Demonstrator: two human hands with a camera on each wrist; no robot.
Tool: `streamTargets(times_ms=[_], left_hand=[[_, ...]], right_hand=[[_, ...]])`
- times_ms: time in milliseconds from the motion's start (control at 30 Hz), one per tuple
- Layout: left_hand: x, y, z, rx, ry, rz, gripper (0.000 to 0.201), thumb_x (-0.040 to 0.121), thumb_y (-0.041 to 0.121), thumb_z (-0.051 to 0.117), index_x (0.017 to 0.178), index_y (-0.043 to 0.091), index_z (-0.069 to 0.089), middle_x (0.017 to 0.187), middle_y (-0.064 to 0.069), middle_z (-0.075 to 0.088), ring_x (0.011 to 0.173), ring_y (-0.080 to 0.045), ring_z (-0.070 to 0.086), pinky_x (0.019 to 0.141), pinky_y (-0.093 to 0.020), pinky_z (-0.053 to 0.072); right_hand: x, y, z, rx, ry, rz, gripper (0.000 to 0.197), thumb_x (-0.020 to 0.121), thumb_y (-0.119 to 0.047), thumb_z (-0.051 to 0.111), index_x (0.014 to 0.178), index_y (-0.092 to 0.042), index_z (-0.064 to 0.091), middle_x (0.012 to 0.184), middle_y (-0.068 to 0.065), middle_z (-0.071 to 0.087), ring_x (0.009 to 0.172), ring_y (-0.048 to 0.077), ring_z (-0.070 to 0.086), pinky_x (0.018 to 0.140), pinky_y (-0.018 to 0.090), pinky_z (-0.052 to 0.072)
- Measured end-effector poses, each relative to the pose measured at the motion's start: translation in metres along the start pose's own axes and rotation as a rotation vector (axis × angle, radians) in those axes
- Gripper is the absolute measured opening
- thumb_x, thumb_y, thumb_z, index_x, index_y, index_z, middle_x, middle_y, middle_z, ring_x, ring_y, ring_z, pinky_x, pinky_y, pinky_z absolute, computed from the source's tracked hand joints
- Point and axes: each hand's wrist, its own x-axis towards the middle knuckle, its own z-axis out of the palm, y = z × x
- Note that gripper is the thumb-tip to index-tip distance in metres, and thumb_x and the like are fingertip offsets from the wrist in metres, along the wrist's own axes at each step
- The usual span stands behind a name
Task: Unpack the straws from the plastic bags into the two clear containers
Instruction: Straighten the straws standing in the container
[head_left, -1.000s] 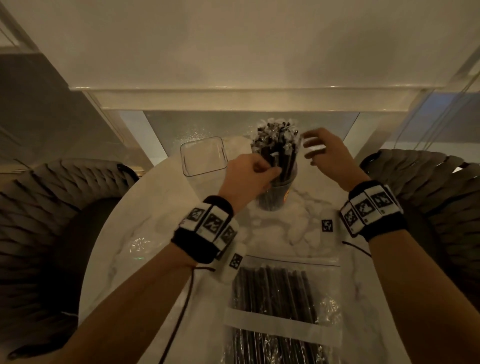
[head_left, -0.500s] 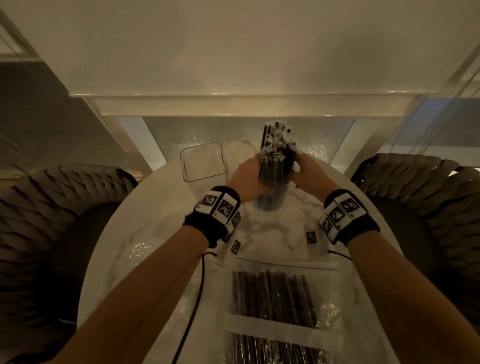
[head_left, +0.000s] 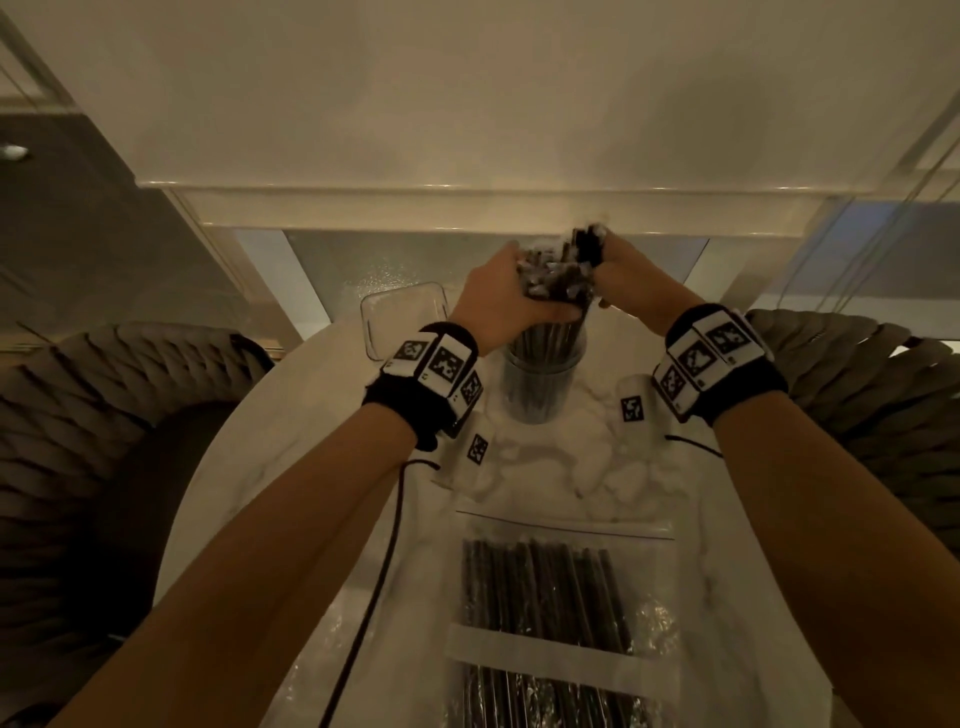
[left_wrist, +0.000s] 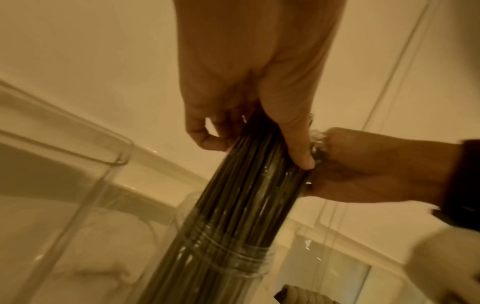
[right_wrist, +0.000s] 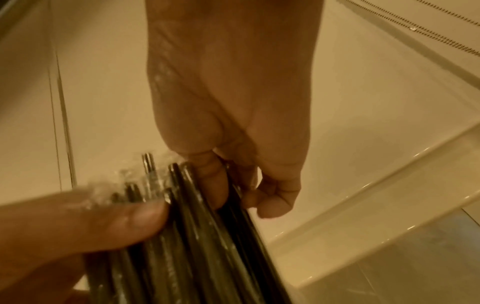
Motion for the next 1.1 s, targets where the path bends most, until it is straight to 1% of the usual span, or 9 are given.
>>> streamTargets(times_ms=[133,300,367,467,567,767,867,1000,1100], left_hand=[[-0.012,-0.001,0.001,0.100,-0.160,-0.049,0.094,0.055,0.045,0.086,0.127,0.014,0.034,0.124,-0.007,0.047,0.112,-0.021,0.050,0.094,-0.039,0.050],[-0.003,-0.025,-0.035,0.066,0.011,-0.151,0.040,0.073,0.003,0.072,0.109,0.008,0.056,0.105,-0.008,0.062,0.097,-0.024,0.061,0.063,-0.021,0.046],[0.006,-0.027,-0.034,0.139,0.006,-0.136,0.054,0.073,0.000,0.072,0.122,0.007,0.049,0.115,-0.013,0.059,0.101,-0.026,0.060,0.067,-0.023,0.046],[0.016,-0.019,-0.016,0.216,-0.188,-0.024,0.084,0.068,-0.001,0.078,0.139,0.006,0.034,0.136,-0.015,0.048,0.117,-0.033,0.054,0.089,-0.034,0.047],[0.020,-0.023,0.002,0.264,-0.280,0.022,0.081,0.069,0.003,0.078,0.139,0.009,0.038,0.135,-0.015,0.052,0.115,-0.033,0.056,0.086,-0.027,0.042],[0.017,-0.036,-0.006,0.236,-0.130,0.054,0.037,0.077,0.015,0.074,0.112,0.007,0.065,0.112,-0.015,0.068,0.106,-0.027,0.061,0.090,-0.030,0.046],[0.014,-0.029,-0.007,0.336,-0.174,0.077,0.011,0.080,0.004,0.066,0.090,-0.001,0.066,0.094,-0.018,0.066,0.096,-0.032,0.063,0.075,-0.028,0.042],[0.009,-0.029,0.000,0.474,-0.180,0.067,0.015,0.084,0.003,0.058,0.093,-0.007,0.064,0.102,-0.024,0.065,0.097,-0.038,0.062,0.071,-0.028,0.038],[0.001,-0.034,0.000,0.347,-0.054,0.106,0.023,0.080,-0.001,0.062,0.103,-0.001,0.061,0.102,-0.014,0.064,0.094,-0.029,0.062,0.068,-0.015,0.041]], right_hand=[[-0.010,0.016,0.002,0.066,0.075,0.021,0.047,0.084,0.009,0.045,0.127,-0.011,0.043,0.111,0.008,0.050,0.086,0.021,0.053,0.059,0.023,0.042],[-0.047,0.053,0.006,0.146,0.222,0.050,0.065,0.082,0.007,0.056,0.138,-0.016,0.035,0.131,0.014,0.045,0.090,0.022,0.056,0.062,0.021,0.046],[-0.056,0.053,0.022,0.105,0.179,0.067,0.081,0.077,-0.008,0.072,0.144,-0.017,0.027,0.133,0.012,0.041,0.095,0.022,0.055,0.066,0.022,0.048],[-0.053,0.039,0.052,0.025,0.222,0.022,0.103,0.064,-0.029,0.085,0.145,-0.009,0.024,0.139,0.012,0.038,0.119,0.026,0.045,0.097,0.033,0.042],[-0.040,0.030,0.065,0.078,0.350,0.042,0.084,0.064,-0.027,0.084,0.134,-0.007,0.042,0.120,0.003,0.048,0.108,0.015,0.047,0.089,0.022,0.037],[-0.035,0.020,0.027,0.000,0.280,0.029,0.010,0.087,-0.008,0.055,0.087,-0.006,0.065,0.082,0.002,0.059,0.075,0.014,0.053,0.055,0.017,0.034],[-0.019,0.012,0.015,-0.002,0.167,0.057,0.028,0.084,-0.003,0.049,0.059,-0.014,0.047,0.062,0.000,0.048,0.057,0.010,0.042,0.050,0.023,0.033],[-0.011,0.022,0.025,-0.101,0.008,0.053,0.026,0.088,-0.003,0.046,0.063,-0.010,0.046,0.058,-0.001,0.045,0.053,0.011,0.040,0.051,0.024,0.030],[-0.017,0.036,0.025,-0.144,0.034,-0.012,0.012,0.084,-0.007,0.058,0.094,-0.007,0.064,0.081,0.005,0.062,0.068,0.016,0.055,0.063,0.024,0.041]])
